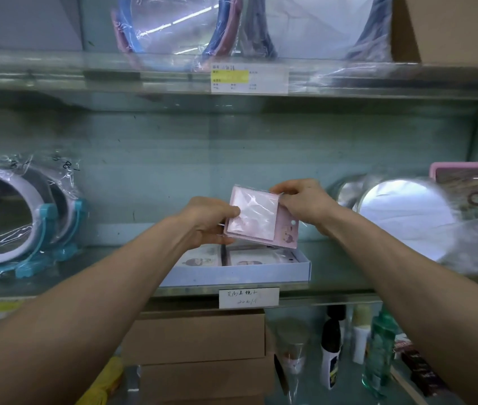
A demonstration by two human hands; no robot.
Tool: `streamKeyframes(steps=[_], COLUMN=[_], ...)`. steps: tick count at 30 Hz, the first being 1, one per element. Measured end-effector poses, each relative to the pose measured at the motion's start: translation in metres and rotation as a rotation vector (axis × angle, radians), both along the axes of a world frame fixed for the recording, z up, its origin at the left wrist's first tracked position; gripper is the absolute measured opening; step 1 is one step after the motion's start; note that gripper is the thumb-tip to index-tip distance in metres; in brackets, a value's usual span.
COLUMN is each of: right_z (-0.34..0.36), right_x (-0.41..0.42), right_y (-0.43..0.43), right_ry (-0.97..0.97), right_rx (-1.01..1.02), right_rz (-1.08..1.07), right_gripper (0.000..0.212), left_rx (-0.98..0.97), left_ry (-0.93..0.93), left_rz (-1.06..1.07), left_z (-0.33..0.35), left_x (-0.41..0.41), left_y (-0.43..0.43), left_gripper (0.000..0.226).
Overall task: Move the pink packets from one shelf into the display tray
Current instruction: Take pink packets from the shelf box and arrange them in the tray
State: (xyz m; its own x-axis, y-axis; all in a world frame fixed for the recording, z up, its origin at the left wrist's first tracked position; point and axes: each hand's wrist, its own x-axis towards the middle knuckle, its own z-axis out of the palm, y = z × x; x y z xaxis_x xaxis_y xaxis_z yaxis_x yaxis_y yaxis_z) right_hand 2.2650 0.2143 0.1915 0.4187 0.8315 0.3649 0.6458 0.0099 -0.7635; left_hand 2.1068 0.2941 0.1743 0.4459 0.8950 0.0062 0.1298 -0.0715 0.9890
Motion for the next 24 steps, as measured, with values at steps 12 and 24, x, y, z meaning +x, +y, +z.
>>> streamKeyframes(steps=[12, 24], right_z=[-0.015, -0.013], right_x=[-0.010, -0.025], right_y=[-0.008, -0.028], right_ry=[-0.538, -0.821], right_rx=[-0.201, -0.582], right_rz=[0.272, 0.258], right_gripper=[0.023, 0.041], left_rx=[-0.041, 0.388], left_ry=[0.065, 0.851], left_rz=[0.037, 0.066], left_z=[0.004, -0.010], left_x=[-0.005, -0.033], left_y=[-0.005, 0.010], left_gripper=[0.011, 0.026])
